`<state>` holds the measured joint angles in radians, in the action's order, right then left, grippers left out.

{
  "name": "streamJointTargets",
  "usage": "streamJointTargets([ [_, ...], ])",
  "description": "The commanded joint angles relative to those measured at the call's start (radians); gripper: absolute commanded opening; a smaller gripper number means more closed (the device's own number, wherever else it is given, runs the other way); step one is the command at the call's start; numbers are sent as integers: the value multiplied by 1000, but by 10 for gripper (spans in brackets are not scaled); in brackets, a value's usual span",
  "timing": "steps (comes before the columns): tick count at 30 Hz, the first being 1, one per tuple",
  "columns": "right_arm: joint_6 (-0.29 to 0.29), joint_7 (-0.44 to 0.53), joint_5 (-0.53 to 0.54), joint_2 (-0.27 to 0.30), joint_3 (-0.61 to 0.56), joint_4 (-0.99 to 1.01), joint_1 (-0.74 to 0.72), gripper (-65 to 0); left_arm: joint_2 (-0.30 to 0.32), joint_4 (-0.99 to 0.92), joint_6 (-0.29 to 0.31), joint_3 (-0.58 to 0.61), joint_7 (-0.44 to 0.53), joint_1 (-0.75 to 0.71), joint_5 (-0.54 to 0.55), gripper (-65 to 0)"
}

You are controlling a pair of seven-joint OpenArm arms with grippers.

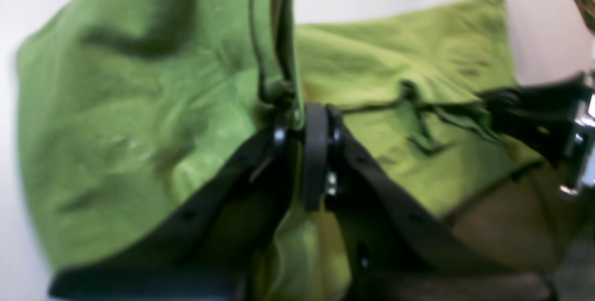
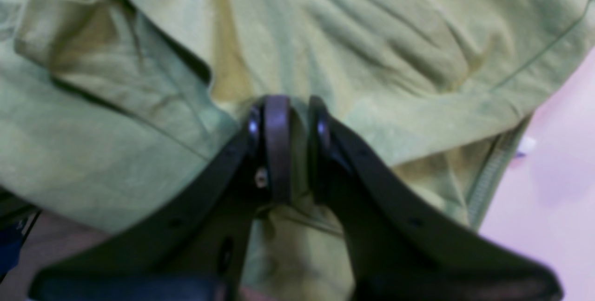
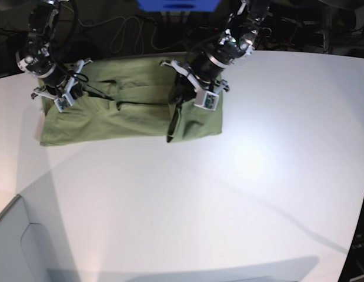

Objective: Fold the T-shirt properly
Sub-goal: 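Carry the strip end with the left gripper toward the right gripper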

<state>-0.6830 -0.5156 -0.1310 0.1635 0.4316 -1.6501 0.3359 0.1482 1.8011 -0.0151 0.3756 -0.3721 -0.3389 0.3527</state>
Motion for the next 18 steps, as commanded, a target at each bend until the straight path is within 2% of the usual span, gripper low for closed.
streamJointTargets([
  [1,-15,-7,-6,14,5,-9,-1,-602,-3,2,7,16,22,13,6,-650],
  [5,-15,-7,-6,14,5,-9,-1,-602,-17,-50,7,79,23,54,12,-650],
  [13,-15,-7,-6,12,5,-9,-1,-602,-117,-143,7,87,20,117,6,-650],
  [18,-15,-7,-6,12,5,-9,-1,-602,-152,-182,10,89,15,140,6,-650],
])
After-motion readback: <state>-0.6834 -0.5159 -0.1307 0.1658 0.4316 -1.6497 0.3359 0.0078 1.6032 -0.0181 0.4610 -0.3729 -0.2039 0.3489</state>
